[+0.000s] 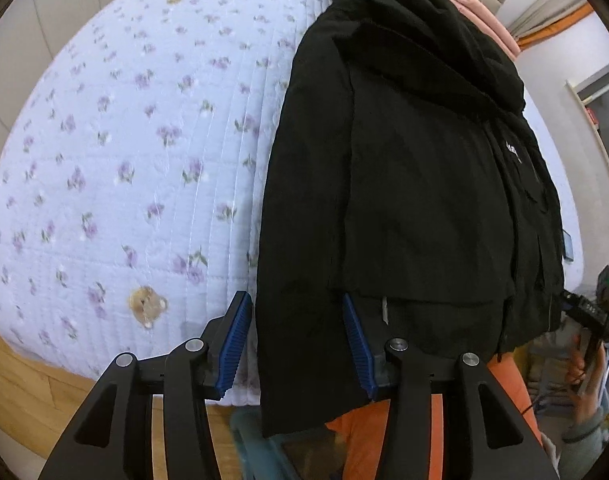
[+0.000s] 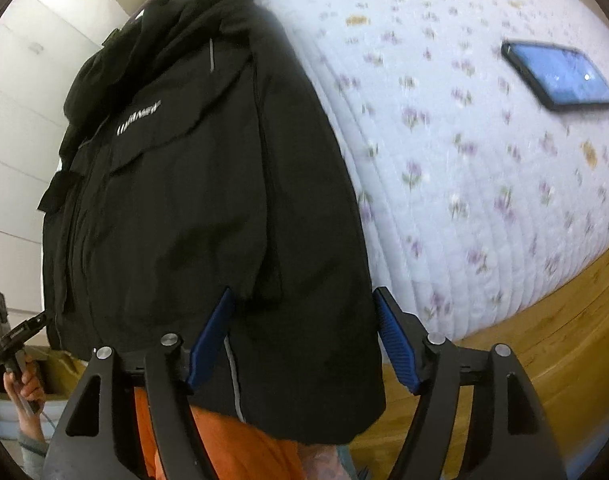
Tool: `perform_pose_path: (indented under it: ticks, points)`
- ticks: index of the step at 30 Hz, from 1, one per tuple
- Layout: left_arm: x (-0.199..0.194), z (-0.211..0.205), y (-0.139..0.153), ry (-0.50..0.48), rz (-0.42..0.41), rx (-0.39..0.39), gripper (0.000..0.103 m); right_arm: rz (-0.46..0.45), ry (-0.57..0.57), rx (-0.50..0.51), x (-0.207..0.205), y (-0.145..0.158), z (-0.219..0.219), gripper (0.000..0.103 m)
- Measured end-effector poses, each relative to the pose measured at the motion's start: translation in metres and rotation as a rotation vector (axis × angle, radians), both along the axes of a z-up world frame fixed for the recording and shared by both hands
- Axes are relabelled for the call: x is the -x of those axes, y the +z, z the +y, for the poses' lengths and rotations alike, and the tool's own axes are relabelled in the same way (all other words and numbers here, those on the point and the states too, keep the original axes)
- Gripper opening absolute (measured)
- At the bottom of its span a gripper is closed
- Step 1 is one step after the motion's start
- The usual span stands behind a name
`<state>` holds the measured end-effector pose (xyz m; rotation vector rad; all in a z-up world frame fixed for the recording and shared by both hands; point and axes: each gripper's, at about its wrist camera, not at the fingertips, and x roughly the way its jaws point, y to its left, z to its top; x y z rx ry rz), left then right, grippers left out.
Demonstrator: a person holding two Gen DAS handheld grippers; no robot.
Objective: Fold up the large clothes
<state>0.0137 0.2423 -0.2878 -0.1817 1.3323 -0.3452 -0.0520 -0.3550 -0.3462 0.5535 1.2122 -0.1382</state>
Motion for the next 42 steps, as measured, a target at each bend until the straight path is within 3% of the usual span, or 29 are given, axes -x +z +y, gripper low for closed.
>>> perform_pose_path:
  ticks: [12, 22, 23, 24, 25, 26, 27, 30, 34, 42]
  points:
    - [0.018, 0.0, -0.006, -0.036, 0.02, 0.006, 0.053, 0.037, 0.037, -0.021, 0.023, -0.015, 0.01, 0.074]
    - [0.028, -0.004, -0.009, 0.011, 0.023, 0.035, 0.053, 0.059, 0.012, -0.043, 0.03, -0.016, 0.009, 0.074]
    - [0.029, -0.005, -0.009, 0.022, 0.017, 0.034, 0.053, 0.061, 0.01, -0.03, 0.028, -0.015, 0.012, 0.07]
    - [0.031, -0.007, -0.008, 0.024, 0.009, 0.026, 0.049, 0.056, 0.015, -0.029, 0.028, -0.014, 0.015, 0.055]
    - [0.033, -0.01, -0.007, 0.025, -0.006, 0.006, 0.042, 0.045, 0.024, -0.034, 0.029, -0.011, 0.019, 0.051]
    - [0.035, -0.013, -0.005, 0.024, -0.016, -0.013, 0.027, 0.039, 0.029, -0.01, 0.03, -0.007, 0.02, 0.046]
    - [0.038, -0.017, -0.002, 0.02, -0.033, -0.041, 0.018, 0.037, 0.038, 0.022, 0.03, -0.003, 0.024, 0.033]
    - [0.043, -0.024, 0.013, 0.009, -0.087, -0.062, 0.01, 0.021, 0.056, 0.082, 0.027, 0.011, 0.037, 0.018]
    - [0.049, -0.027, 0.043, 0.02, -0.174, -0.052, 0.01, -0.038, 0.037, 0.117, 0.028, 0.037, 0.042, 0.015]
    - [0.035, -0.025, 0.087, 0.054, -0.271, 0.013, 0.01, -0.146, 0.001, 0.154, 0.02, 0.088, 0.035, 0.013]
